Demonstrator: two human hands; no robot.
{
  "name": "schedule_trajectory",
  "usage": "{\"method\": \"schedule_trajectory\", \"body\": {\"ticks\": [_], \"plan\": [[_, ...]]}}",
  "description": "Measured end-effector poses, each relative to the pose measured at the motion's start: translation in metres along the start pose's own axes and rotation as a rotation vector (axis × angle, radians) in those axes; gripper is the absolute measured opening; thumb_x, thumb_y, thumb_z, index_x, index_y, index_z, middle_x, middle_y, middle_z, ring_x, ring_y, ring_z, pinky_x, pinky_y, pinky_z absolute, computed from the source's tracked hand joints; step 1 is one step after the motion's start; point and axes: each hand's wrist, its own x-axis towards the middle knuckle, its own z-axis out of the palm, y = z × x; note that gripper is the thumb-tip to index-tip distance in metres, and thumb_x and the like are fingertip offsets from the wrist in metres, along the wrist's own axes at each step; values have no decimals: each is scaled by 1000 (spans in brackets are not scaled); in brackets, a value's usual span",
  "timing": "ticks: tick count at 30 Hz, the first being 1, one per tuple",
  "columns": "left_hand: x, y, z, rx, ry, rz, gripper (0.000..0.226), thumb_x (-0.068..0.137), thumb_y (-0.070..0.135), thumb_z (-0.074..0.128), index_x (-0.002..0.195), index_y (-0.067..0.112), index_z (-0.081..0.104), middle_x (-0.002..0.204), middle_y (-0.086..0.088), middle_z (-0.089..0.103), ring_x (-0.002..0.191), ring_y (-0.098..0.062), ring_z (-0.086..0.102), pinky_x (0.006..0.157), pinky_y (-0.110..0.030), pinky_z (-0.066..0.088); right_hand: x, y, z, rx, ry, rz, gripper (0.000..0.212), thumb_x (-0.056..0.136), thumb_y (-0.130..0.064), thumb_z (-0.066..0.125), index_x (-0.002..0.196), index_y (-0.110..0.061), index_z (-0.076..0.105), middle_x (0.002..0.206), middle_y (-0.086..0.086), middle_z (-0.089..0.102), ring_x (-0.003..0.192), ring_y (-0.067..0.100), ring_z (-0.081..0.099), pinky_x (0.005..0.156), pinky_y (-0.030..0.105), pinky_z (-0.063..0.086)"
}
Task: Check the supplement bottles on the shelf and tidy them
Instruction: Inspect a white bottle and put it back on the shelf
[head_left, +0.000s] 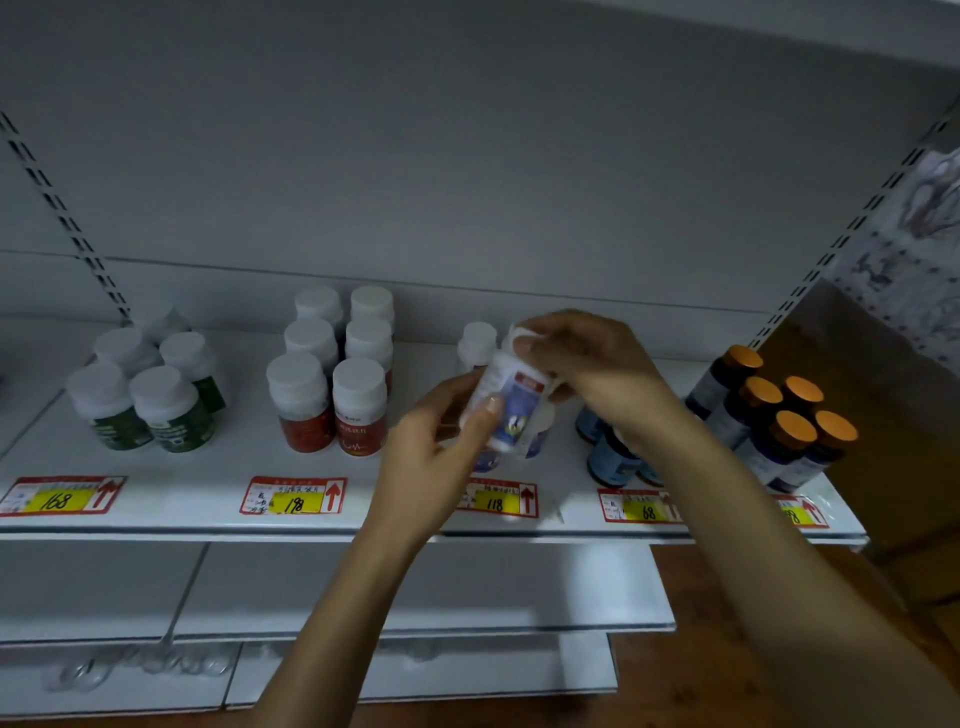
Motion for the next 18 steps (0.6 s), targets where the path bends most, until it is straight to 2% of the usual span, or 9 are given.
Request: {"method": "schedule_trajectory", "body": {"ticks": [3,6,8,11,14,16,18], "plan": [[6,-15,2,143,69,-4,48,88,51,48,128,25,56,118,16,62,106,-1,58,84,-15,47,22,-2,-6,-12,217,-99,18,84,-21,72,99,-25,62,95,-11,65,83,5,65,68,24,56],[6,-34,8,445,72,110,49,85,37,58,129,15,58,126,-1,62,114,-16,56,91,-19,40,37,9,-7,-148,286,-209,28,79,-21,78,101,-22,61,95,-13,63,77,-7,60,71,17,52],[6,-42,13,578,30,187,48,80,25,65,125,10,61,125,-7,64,113,-25,60,91,-24,43,44,20,-1,-258,269,-224,30,77,-25,80,100,-22,62,93,-12,63,75,-5,60,74,23,54],[6,-51,17,683,0,240,46,76,19,69,121,10,65,128,-8,63,112,-26,62,88,-32,51,50,35,10,-406,216,-213,34,76,-31,80,103,-19,64,97,-7,65,82,9,63,79,33,54],[5,-56,16,685,-15,243,49,75,14,74,123,11,64,129,-7,63,111,-25,62,87,-32,52,55,45,20,-533,125,-160,39,78,-37,77,109,-21,62,105,-5,66,95,15,63,80,33,50],[6,-59,15,671,-6,254,47,76,14,71,123,11,65,126,-8,64,109,-26,64,85,-32,54,60,51,28,-691,56,-158,44,79,-44,74,114,-21,61,112,-2,67,101,17,62,85,34,46],[10,-61,16,666,12,260,41,80,19,60,120,11,67,123,-9,66,107,-26,66,84,-32,55,67,55,36,-822,24,-177,47,80,-48,71,115,-20,61,114,1,67,106,21,61,91,34,38]]}}
